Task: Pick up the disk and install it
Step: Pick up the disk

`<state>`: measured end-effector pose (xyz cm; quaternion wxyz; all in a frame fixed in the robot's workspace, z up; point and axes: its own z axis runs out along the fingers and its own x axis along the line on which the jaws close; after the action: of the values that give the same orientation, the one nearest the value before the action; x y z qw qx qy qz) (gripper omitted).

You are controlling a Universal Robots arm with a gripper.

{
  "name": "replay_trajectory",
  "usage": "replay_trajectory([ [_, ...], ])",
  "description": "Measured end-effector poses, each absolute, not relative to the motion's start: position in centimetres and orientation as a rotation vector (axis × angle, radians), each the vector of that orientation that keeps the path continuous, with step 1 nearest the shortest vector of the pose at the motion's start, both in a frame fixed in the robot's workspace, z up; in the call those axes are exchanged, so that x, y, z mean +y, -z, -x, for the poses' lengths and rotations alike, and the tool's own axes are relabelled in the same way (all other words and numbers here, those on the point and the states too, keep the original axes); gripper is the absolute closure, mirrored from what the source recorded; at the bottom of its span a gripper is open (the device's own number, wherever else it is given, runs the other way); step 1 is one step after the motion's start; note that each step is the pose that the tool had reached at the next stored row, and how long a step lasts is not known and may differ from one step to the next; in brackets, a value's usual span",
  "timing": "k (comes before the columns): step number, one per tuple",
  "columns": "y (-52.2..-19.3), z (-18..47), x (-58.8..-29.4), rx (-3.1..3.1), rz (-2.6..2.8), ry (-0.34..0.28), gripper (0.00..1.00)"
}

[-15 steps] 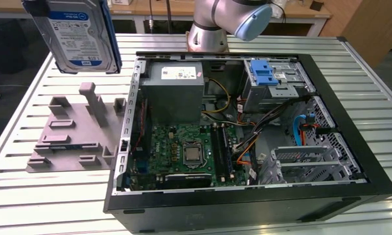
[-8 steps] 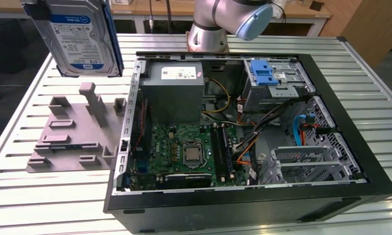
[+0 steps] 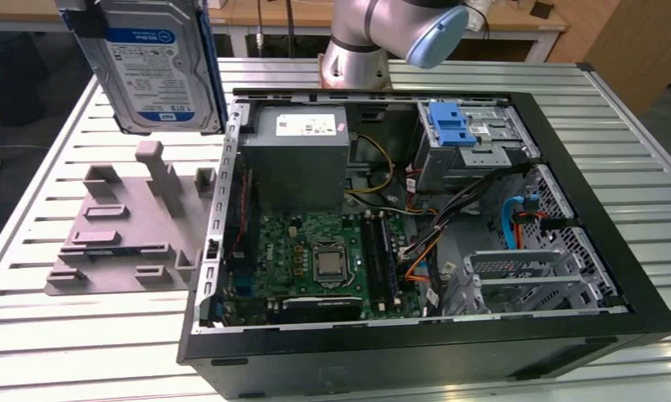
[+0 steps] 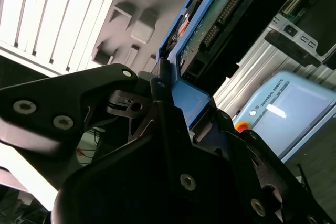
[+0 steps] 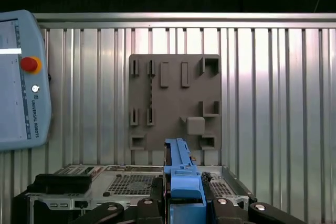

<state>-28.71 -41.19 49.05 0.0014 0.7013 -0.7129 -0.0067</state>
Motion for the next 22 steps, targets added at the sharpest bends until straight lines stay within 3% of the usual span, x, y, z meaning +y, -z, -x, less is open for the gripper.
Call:
replay_trajectory([
  [22,-49.0,25.1,-41.3,-2.241,-2.205,0.013,0.63],
])
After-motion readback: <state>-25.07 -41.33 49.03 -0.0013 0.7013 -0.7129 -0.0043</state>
